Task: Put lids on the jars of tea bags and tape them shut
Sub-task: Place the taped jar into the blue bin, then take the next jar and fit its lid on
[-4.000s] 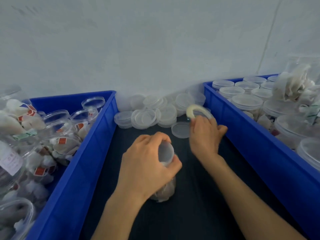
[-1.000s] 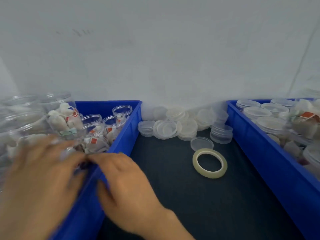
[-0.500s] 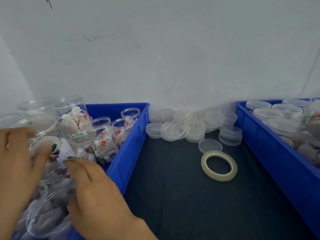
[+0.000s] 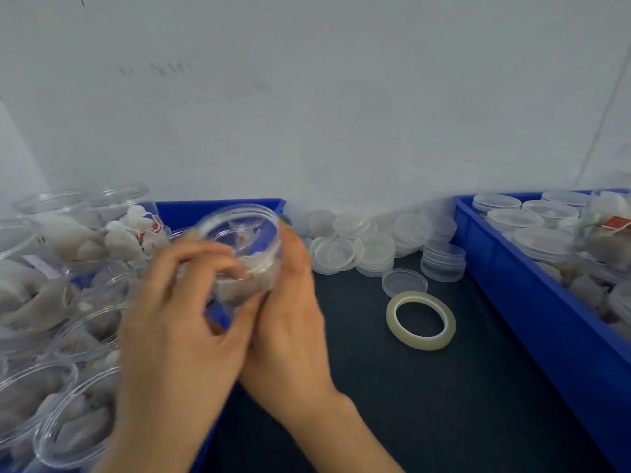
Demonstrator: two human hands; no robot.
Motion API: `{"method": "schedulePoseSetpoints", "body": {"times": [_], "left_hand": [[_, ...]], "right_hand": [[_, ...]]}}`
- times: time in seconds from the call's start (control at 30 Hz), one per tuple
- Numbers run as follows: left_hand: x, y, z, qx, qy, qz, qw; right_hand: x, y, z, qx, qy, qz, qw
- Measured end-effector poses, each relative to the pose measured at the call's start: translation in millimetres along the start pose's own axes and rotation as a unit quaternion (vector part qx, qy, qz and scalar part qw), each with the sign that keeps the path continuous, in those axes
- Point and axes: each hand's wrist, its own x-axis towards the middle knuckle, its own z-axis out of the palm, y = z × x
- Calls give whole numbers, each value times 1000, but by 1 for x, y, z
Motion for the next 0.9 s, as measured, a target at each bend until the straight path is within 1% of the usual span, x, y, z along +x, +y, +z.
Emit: {"method": "schedulePoseSetpoints", "body": {"times": [0.07,0.13,0.17,0.23,0.3,0.33,0.4,0.47,0.5,0.53,0.6,0.63,0.7,0.8,0.9], "left_hand": [[-7,10,22,-33,-42,-17,998],[-17,14,45,-54,-119,-36,991],[-22,13,57,-64,-166,-45,983],[-30,10,82,-83,-231,-72,967],[-30,6,110,-105,-257,-87,957],[-28,5,122,-121,-269,-92,951],[-22,4,142,-155,-297,-112,935],[-18,1,156,-188,-306,-122,925],[-17,-1,161,-201,-301,-120,924],[-17,-2,165,-215,-297,-118,923],[-20,0,171,-239,-278,-119,923],[-22,2,173,-252,-265,-123,923],[-29,5,176,-292,-235,-138,917],[-39,6,178,-349,-199,-158,902],[-46,2,181,-365,-201,-171,893]], "right_hand": [[-5,18,-21,-25,7,79,997],[-16,40,-39,-54,-22,144,988],[-21,51,-46,-63,-35,163,984],[-31,69,-58,-80,-63,176,979],[-40,87,-67,-87,-83,181,976],[-43,95,-73,-73,-99,195,973],[-43,107,-89,-30,-160,216,963],[-37,120,-114,-14,-220,226,949],[-32,128,-126,-30,-225,235,945],[-26,137,-136,-53,-206,248,945],[-13,159,-148,-135,-135,287,939],[-4,171,-150,-188,-117,315,923],[16,193,-147,-265,-125,376,879],[37,217,-135,-329,-192,414,827],[44,231,-118,-367,-235,431,790]]}}
